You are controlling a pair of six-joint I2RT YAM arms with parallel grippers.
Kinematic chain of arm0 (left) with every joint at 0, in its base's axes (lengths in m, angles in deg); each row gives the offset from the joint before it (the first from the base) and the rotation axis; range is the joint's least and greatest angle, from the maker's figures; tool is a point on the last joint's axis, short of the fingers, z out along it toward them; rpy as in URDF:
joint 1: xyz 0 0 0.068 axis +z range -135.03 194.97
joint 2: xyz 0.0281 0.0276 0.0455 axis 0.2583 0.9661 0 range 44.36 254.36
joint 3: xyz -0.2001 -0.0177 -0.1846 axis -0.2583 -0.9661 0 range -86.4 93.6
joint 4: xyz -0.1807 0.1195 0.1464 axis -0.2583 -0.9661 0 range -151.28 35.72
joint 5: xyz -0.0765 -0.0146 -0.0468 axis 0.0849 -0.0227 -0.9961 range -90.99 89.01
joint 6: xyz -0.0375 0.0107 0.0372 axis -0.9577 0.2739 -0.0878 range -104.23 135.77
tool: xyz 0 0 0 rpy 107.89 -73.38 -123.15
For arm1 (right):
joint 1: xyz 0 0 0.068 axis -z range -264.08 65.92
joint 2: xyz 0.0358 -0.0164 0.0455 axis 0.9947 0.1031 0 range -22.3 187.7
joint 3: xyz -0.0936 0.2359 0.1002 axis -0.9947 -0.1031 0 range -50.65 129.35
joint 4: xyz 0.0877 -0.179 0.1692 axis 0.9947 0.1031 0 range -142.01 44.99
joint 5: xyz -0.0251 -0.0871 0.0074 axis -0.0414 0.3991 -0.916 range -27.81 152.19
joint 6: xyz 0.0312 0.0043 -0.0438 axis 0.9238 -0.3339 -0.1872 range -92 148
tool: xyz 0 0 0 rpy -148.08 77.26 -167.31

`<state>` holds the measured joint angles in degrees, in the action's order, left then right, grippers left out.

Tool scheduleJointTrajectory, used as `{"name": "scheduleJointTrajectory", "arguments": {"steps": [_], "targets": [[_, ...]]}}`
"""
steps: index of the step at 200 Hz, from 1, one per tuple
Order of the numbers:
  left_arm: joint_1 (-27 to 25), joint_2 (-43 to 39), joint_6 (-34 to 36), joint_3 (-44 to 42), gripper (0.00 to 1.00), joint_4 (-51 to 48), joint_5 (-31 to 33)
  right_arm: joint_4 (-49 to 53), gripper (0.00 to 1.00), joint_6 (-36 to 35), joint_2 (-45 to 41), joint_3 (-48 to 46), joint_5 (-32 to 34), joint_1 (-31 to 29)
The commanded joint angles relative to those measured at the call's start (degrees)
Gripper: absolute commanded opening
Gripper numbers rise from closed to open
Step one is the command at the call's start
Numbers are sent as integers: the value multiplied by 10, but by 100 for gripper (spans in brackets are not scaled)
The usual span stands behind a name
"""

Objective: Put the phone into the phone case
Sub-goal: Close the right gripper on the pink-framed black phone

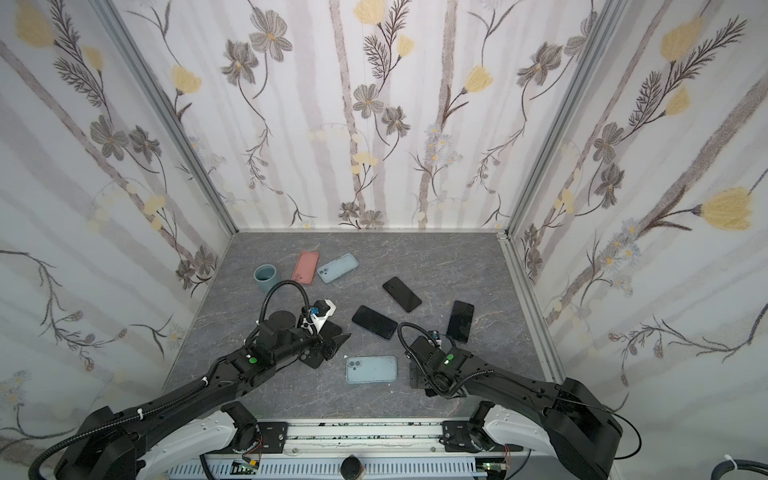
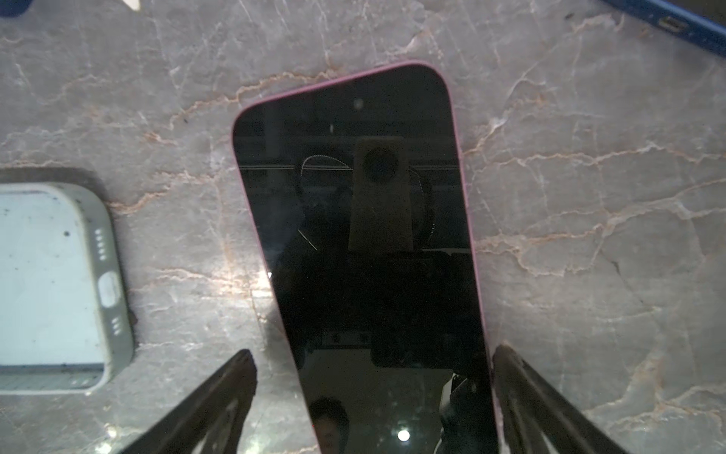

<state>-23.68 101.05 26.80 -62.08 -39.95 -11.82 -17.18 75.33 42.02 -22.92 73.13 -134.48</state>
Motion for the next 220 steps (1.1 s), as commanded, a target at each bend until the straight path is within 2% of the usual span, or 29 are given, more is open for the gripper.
{"name": "scheduleJointTrajectory", "arguments": {"steps": [1, 76, 120, 169, 220], "targets": [[0, 1, 11, 1, 100, 14, 7, -13, 90, -7, 7, 4, -4, -1], [0, -1, 14, 1, 100, 16, 1, -17, 81, -10, 40, 0, -23, -1], [0, -2, 13, 1, 100, 15, -15, -23, 72, -13, 51, 3, -31, 0], [0, -3, 13, 1, 100, 16, -15, -19, 64, -11, 33, 2, -24, -1], [0, 5, 6, 5, 100, 15, -18, -13, 61, -11, 4, 1, -8, -1]]}}
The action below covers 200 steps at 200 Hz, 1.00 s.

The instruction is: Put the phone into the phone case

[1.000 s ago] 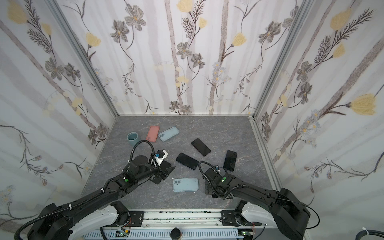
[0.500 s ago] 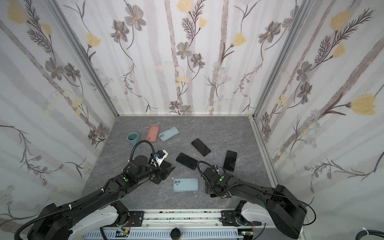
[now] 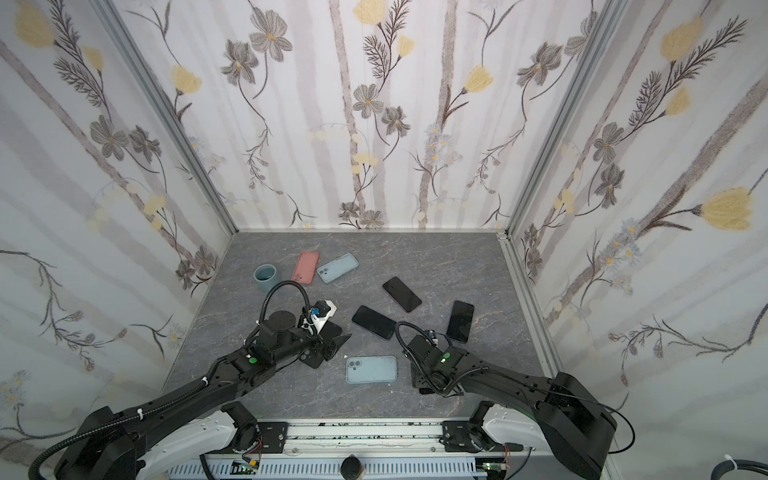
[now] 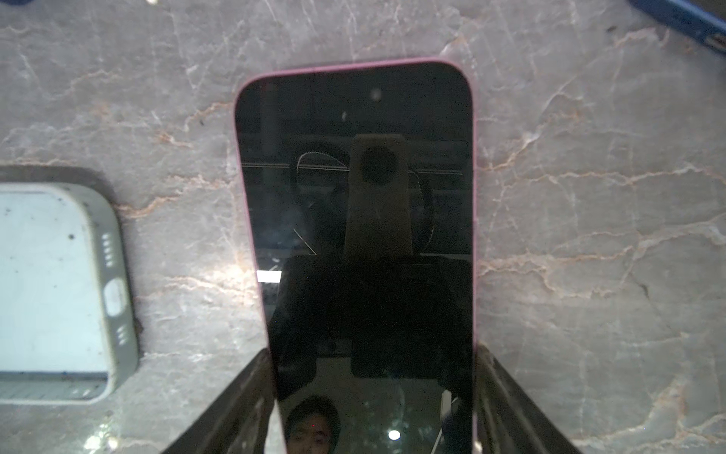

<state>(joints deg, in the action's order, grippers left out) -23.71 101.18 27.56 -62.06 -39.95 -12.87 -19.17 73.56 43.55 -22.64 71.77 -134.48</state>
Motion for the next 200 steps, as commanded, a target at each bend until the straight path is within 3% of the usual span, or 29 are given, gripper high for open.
{"name": "scheduleJointTrajectory", "arguments": {"steps": [1, 62, 150, 200], "targets": [[0, 4, -1, 5, 100, 15, -8, 6, 61, 7, -12, -2, 6, -1], [0, 39, -45, 39, 100, 0, 25, 20, 61, 6, -39, 4, 31, -1], [0, 102, -111, 133, 100, -100, 29, 32, 58, 13, -97, 10, 69, -1], [0, 169, -185, 254, 100, -186, 12, 16, 59, -13, -111, 43, 80, -1]]}}
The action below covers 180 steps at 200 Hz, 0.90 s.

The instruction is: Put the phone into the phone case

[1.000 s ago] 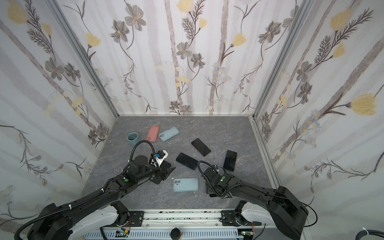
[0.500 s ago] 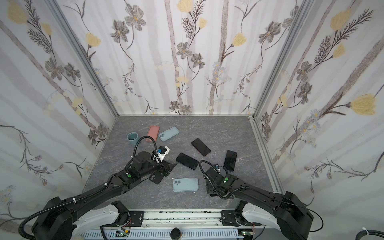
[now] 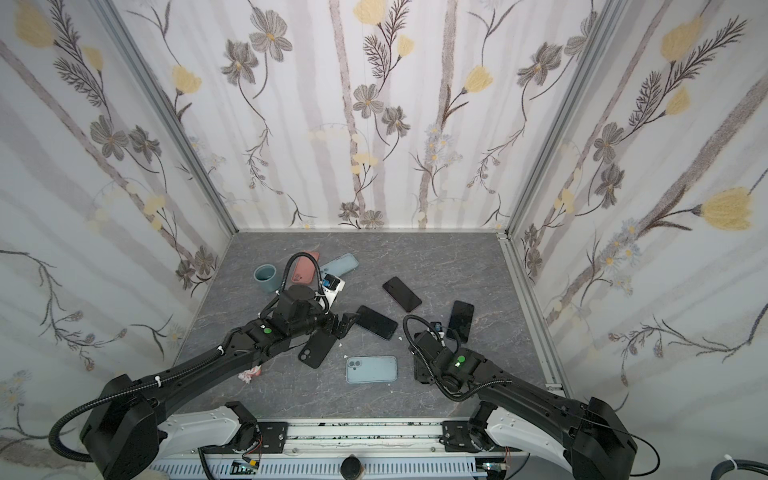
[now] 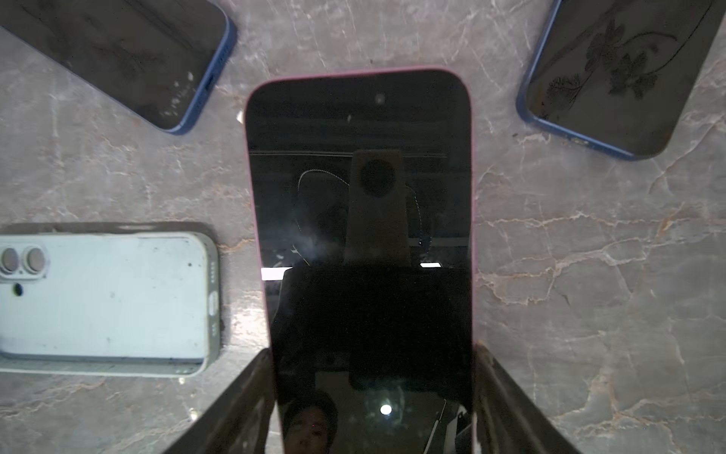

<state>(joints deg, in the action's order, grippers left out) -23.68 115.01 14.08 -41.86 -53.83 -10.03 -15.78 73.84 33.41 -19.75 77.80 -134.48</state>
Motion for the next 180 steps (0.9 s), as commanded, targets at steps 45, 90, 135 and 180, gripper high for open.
{"name": "scheduleJointTrajectory", "arguments": {"steps": [45, 90, 135, 180], "targets": [[0, 112, -119, 211, 93, -151, -93, -34, 58, -65, -29, 67, 45, -1], [0, 178, -172, 364, 88, -246, -166, -94, 57, -130, -33, 93, 31, -2], [1, 241, -197, 485, 83, -368, -220, -161, 57, -178, -40, 95, -5, -3], [0, 290, -211, 521, 65, -416, -270, -197, 56, -213, -19, 109, -37, -7]]}}
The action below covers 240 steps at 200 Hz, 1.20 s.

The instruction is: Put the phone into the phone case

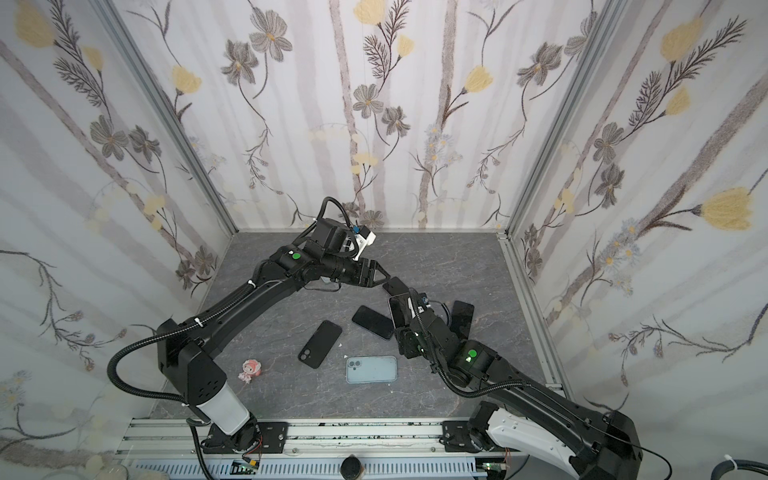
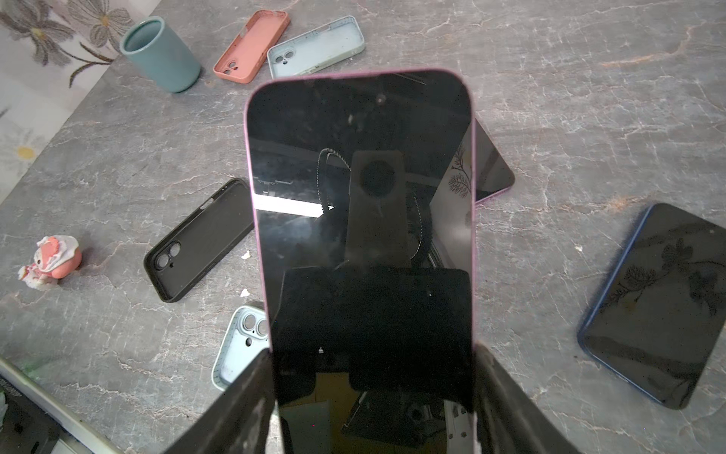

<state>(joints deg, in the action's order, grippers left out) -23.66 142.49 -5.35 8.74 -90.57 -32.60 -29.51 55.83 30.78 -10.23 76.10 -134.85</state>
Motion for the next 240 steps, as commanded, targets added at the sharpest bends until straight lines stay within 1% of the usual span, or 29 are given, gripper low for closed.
{"name": "scheduleJointTrajectory", "arguments": {"steps": [1, 9, 41, 59, 67, 71, 120, 136, 143, 164, 186, 206, 240], "targets": [[0, 16, -17, 15, 65, -49, -46, -60, 56, -34, 8, 14, -21, -3], [0, 19, -18, 16, 62, -48, -55, -65, 57, -43, 10, 17, -25, -6], [0, 20, -17, 20, 55, -51, -68, -75, 56, -73, 19, 22, -38, -15], [0, 24, -6, 27, 52, -69, -76, -74, 56, -83, 22, 23, -38, -18], [0, 27, 0, 31, 48, -80, -77, -75, 56, -89, 23, 23, -40, -20], [0, 28, 5, 33, 47, -87, -78, -75, 56, -91, 23, 40, -40, -21], [0, 35, 33, 37, 40, -131, -86, -75, 57, -116, 19, 50, -35, -27], [0, 34, 38, 36, 34, -132, -93, -76, 57, -122, 19, 49, -35, -28], [0, 34, 39, 35, 28, -132, -98, -74, 57, -124, 19, 50, -35, -28], [0, 37, 45, 33, 18, -138, -114, -71, 57, -125, 19, 51, -34, -30], [1, 38, 52, 27, 13, -142, -119, -70, 56, -126, 17, 52, -31, -31], [0, 38, 56, 23, 7, -142, -125, -69, 56, -126, 13, 50, -25, -32], [0, 33, 53, 16, 2, -129, -126, -71, 57, -125, 7, 50, -16, -33]]}}
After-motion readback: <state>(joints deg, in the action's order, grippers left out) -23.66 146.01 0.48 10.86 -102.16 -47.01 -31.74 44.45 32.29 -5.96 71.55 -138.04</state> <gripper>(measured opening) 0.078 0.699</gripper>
